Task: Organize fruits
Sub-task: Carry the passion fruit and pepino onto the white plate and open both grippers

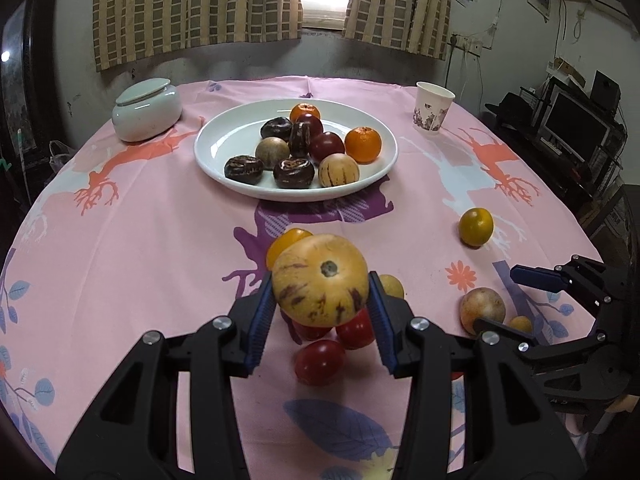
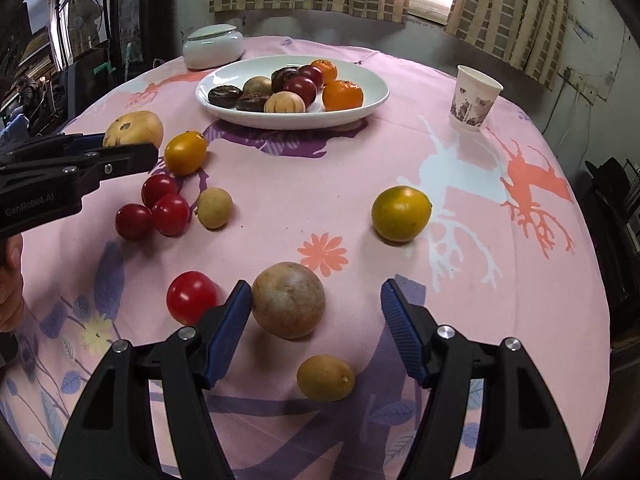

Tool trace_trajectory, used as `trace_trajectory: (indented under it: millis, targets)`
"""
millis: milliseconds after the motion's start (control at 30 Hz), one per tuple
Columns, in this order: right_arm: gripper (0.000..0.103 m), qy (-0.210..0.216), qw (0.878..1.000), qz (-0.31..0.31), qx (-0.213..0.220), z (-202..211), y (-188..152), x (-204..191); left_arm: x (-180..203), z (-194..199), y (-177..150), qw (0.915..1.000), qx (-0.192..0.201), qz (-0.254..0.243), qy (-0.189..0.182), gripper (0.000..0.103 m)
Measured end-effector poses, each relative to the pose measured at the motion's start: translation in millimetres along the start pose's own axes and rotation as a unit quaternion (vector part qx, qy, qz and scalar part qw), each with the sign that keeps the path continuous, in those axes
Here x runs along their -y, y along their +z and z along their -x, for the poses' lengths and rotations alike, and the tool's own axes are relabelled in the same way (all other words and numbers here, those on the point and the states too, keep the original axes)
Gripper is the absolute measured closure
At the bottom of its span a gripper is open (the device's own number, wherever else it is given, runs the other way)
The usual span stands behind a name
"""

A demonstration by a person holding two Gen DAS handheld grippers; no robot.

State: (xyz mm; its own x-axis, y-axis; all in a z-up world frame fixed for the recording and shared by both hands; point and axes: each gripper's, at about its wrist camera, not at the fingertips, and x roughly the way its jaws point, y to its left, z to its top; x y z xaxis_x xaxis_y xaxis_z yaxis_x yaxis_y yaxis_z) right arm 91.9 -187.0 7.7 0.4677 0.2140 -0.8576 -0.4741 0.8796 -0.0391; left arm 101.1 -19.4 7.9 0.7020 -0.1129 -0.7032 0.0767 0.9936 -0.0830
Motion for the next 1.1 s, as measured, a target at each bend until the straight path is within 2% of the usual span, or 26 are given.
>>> trace_trajectory:
  millis: [133,167,233,400,633,800,967,1100]
  targets:
    - [0.045,0.003,1.000,0.004,-0.016,-11,0,-11,0,-2,-1,1.0000,-0.006,0.000,-0.005,0.057]
    - [0.054,0.004,1.000,0.004,-0.020,-13,0,-13,0,-2,-2,1.0000,-0.005,0.001,-0.007,0.057]
    - [0.064,0.003,1.000,0.004,-0.022,-15,0,-16,0,-2,-2,1.0000,-0.003,0.001,-0.008,0.057]
    - [0.065,-0.003,1.000,-0.029,0.001,-6,5,-8,-2,-3,-2,0.9999,-0.003,0.007,-0.008,0.057]
    - [0.065,0.014,0.997,-0.065,0.045,11,10,7,-3,7,5,0.9997,-0.001,0.019,-0.013,0.057]
    - [0.065,0.038,0.991,-0.105,0.079,30,20,15,-2,20,20,0.9999,0.004,-0.013,-0.004,0.057]
    - [0.064,0.047,0.987,-0.119,0.099,39,58,28,-13,13,51,0.9997,-0.001,-0.026,-0.003,0.057]
    - [0.064,0.058,0.986,-0.131,0.084,17,104,39,-24,-7,81,0.9998,-0.007,-0.017,-0.008,0.057]
